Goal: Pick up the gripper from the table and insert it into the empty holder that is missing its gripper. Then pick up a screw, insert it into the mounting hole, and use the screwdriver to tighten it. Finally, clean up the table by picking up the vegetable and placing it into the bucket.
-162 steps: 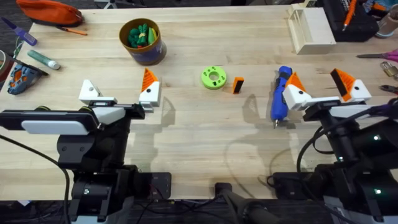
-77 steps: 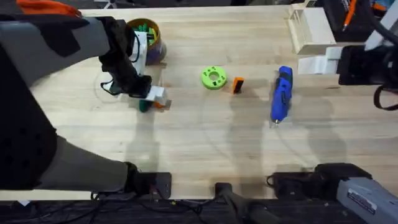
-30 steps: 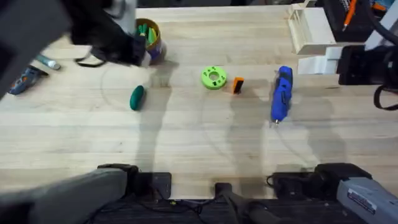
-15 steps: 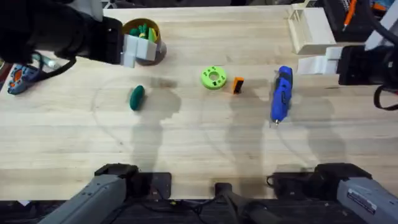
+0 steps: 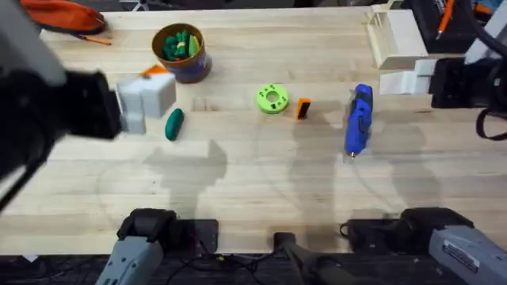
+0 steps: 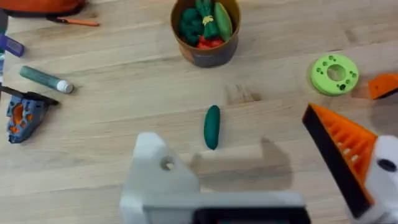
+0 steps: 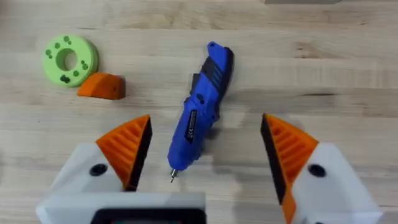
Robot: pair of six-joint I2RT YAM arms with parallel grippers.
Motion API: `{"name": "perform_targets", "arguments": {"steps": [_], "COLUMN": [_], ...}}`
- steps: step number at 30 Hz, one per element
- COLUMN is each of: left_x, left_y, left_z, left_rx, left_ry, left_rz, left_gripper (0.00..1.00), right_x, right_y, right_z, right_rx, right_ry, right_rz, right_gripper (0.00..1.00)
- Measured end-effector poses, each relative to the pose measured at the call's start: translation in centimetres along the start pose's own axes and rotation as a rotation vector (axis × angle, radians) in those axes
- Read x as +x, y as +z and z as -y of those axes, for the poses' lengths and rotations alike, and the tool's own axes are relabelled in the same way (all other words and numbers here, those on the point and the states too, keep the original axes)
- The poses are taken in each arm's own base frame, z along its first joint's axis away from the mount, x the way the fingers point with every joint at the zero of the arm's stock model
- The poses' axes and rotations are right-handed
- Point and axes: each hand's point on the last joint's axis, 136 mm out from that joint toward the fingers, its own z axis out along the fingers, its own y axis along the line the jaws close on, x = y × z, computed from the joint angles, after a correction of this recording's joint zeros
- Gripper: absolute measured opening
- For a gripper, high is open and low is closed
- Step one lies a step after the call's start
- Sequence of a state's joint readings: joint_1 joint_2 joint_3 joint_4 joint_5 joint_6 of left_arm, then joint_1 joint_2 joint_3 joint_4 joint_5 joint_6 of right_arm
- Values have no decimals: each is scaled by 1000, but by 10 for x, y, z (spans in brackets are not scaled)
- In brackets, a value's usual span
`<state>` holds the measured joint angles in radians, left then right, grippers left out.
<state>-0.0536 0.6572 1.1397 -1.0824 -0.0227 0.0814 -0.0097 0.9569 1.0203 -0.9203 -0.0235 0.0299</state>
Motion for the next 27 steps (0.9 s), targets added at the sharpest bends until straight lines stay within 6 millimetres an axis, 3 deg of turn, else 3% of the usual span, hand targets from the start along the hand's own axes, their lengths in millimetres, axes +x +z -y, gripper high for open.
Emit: {"name": "perform_targets", "arguments": {"steps": [4, 14, 19, 22, 27], "left_x": [9, 5, 24, 17, -13], "left_y": [-10, -20, -19, -19, -22], "left_z": [3, 5, 7, 9, 14], "left_rx": [8, 22, 30, 46, 75], "left_ry": [-8, -11, -11, -10, -7], "left_rz": [41, 98, 18, 50, 172], "left_gripper": [985, 986, 986, 985, 986], "right_x": [0, 0, 0, 0, 0], "right_y": [0, 0, 0, 0, 0], "right_z": [0, 0, 0, 0, 0], "right_rx": [0, 0, 0, 0, 0], "right_ry": [0, 0, 0, 0, 0], "right_rz": [0, 0, 0, 0, 0], "right_gripper": [994, 993, 993, 992, 993]}}
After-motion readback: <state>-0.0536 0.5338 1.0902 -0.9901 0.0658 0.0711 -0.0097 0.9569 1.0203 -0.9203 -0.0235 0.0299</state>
